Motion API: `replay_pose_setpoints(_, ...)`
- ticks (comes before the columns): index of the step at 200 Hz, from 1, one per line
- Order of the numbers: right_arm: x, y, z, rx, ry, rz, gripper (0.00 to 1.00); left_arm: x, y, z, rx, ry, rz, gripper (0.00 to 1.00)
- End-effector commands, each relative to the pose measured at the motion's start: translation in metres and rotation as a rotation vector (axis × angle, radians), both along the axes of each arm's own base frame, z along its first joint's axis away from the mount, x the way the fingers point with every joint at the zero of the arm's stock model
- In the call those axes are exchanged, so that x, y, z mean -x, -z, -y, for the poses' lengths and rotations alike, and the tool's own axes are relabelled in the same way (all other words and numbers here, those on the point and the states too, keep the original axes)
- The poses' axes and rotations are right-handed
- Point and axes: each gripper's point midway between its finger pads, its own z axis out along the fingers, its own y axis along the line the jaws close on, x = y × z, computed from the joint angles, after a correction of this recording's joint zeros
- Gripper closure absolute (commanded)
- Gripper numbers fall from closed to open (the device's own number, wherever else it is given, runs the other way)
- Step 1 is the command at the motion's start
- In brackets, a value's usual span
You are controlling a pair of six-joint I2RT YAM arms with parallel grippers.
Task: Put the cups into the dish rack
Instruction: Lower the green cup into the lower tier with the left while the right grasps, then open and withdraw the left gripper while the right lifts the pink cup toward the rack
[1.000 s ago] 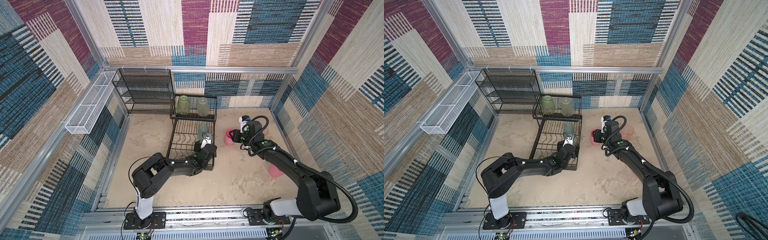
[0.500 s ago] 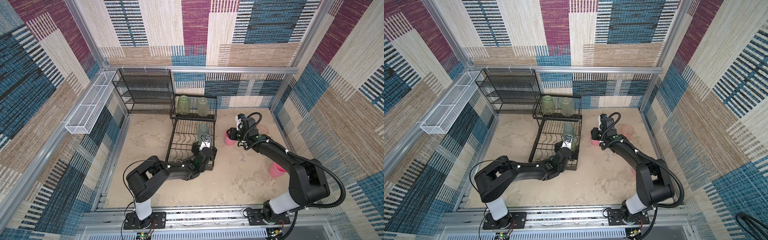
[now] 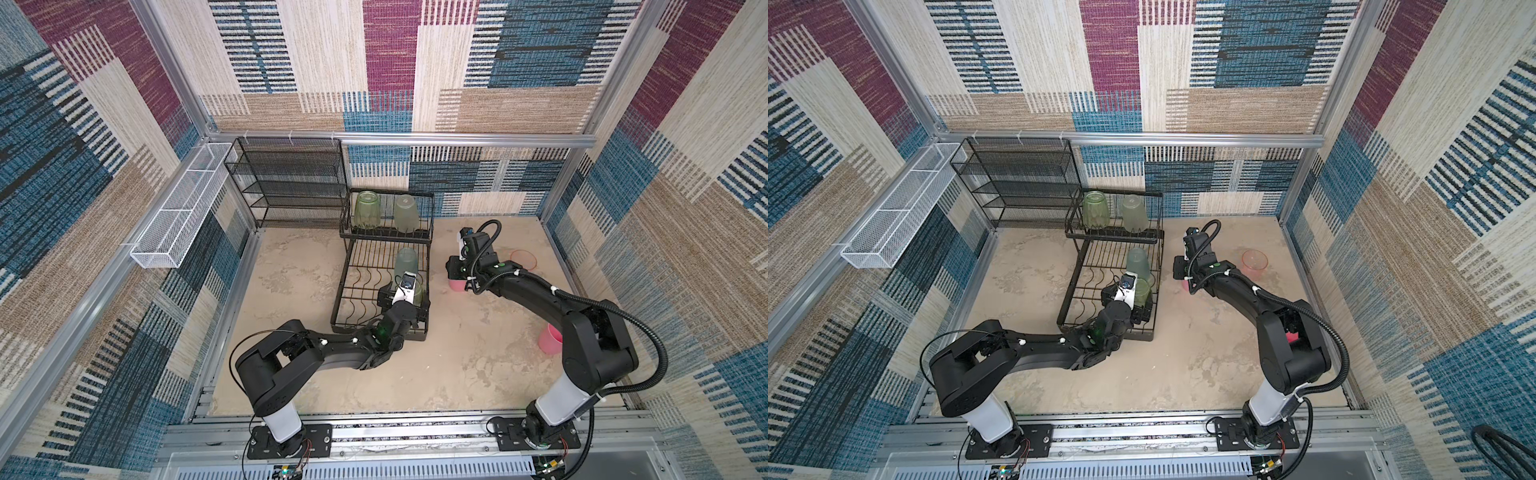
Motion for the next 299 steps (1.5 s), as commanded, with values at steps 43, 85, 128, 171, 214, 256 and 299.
replay_pose_setpoints(43,-0.01,0.011,0.002,0.09,0.022,-0.016,0.69,0.008,-0.026,-0.022,0.02,-0.033,0.068,0.01)
replay_pose_setpoints(85,-0.008,0.024,0.006,0.126,0.033,-0.053,0.79,0.014,-0.031,-0.032,0.03,-0.042,0.058,0.01)
replay_pose_setpoints(128,-0.006,0.028,0.008,0.145,0.039,-0.064,0.85,0.015,-0.03,-0.031,0.036,-0.039,0.047,0.02)
replay_pose_setpoints(171,-0.005,0.024,0.005,0.131,0.025,-0.066,0.95,0.014,-0.031,-0.032,0.04,-0.048,0.036,0.02)
replay_pose_setpoints(214,0.006,0.001,0.009,0.115,0.028,-0.034,1.0,0.015,-0.025,-0.037,0.033,-0.071,-0.018,0.02)
replay_pose_setpoints(256,0.024,-0.017,0.016,0.098,0.028,-0.011,1.0,0.021,-0.019,-0.045,0.072,-0.073,-0.11,0.01)
replay_pose_setpoints(299,0.048,-0.043,0.017,0.062,0.01,0.037,1.0,0.033,-0.017,-0.053,0.098,-0.068,-0.224,0.01)
